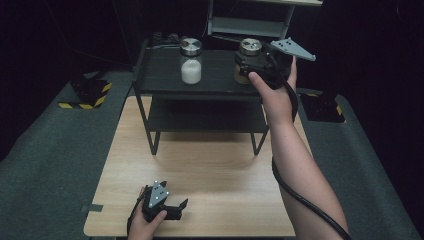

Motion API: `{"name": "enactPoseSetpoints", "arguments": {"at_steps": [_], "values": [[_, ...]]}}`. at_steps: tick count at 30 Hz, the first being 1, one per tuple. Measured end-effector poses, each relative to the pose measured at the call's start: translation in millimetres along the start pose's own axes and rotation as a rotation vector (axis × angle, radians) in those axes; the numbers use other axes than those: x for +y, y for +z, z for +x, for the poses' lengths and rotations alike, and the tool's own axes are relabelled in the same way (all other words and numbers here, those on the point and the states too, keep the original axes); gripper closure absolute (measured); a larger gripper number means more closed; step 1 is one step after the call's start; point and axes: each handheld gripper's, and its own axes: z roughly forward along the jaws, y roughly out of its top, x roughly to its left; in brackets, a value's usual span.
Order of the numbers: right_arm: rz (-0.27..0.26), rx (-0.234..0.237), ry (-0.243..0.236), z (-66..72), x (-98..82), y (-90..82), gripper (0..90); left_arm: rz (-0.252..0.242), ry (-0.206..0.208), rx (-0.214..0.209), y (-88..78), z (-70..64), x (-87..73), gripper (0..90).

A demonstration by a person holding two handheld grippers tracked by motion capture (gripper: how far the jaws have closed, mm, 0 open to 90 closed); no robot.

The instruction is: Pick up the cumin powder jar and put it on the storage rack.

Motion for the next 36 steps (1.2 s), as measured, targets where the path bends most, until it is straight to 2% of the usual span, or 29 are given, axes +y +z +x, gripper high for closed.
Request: {"name": "enactPoseSetpoints", "arguments": {"at_steps": [4, 18, 23, 32, 36], "values": [[-0.012, 0.028, 0.022, -2.5, -3.7, -7.7, 0.0, 0.001, -0.001, 0.000, 0.2, -0.1, 0.2, 0.9], [-0.040, 0.069, -0.021, -1.8, -25.9, -39.4, 0.0, 0.005, 0.012, 0.006, 0.6, -2.3, 0.9, 0.9], [-0.048, 0.086, -0.041, -1.3, -34.6, -50.7, 0.0, 0.004, 0.003, 0.007, 0.9, -2.8, 0.7, 0.9], [-0.045, 0.112, -0.067, 3.1, -60.6, -68.7, 0.0, 0.007, 0.013, 0.010, 0.7, -3.2, 1.3, 0.9], [-0.048, 0.125, -0.056, 2.8, -76.3, -78.3, 0.0, 0.006, 0.006, 0.009, 0.6, -2.6, 1.1, 0.9]]}}
